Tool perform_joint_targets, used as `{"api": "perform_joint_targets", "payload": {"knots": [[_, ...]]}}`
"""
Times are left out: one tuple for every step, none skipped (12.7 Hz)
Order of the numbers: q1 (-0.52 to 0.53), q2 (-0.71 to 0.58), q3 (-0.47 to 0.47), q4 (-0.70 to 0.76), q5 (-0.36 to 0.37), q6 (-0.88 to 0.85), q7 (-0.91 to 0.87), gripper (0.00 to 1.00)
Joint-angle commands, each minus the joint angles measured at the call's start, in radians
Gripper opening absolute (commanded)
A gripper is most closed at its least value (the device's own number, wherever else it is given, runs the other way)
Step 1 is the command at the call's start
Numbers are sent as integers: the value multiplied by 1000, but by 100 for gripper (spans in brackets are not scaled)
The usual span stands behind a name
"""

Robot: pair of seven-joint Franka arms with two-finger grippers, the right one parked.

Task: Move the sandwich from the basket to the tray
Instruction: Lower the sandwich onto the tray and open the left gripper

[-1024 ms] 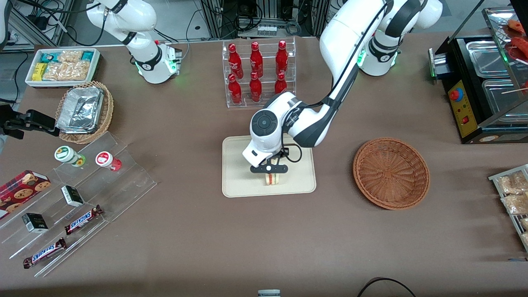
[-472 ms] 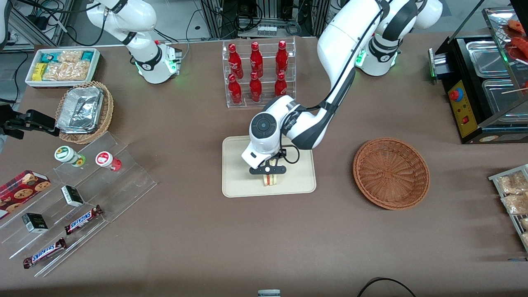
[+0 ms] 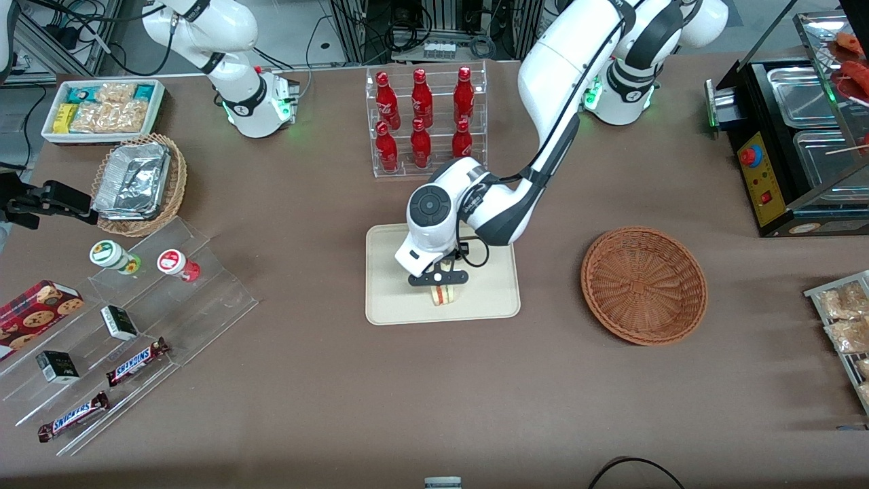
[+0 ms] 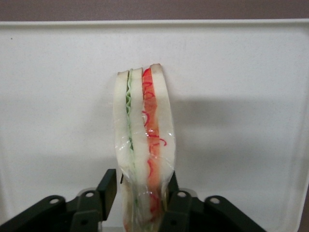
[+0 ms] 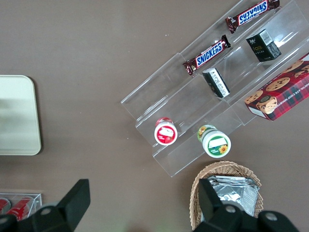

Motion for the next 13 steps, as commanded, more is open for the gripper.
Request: {"api": "perform_joint_targets", "payload": {"knots": [[-10, -8, 13, 32, -10, -18, -5, 100], [-7, -25, 13, 37, -10, -29, -5, 100], [-4, -39, 13, 41, -7, -56, -2, 100], [-4, -50, 13, 61, -4, -86, 0, 100], [-4, -53, 15, 89, -4, -128, 12, 100], [-1, -59, 15, 116, -8, -167, 20, 100], [8, -76, 15, 127, -12, -196, 23, 100], [23, -100, 15, 126, -10, -207, 29, 100], [30, -123, 16, 121, -2, -213, 69, 100], [33, -148, 19, 117, -5, -234, 119, 100], [57, -160, 19, 118, -5, -279, 121, 100], [83, -192, 19, 106, 1, -311, 132, 100], [112, -221, 19, 69, -2, -314, 146, 100]]}}
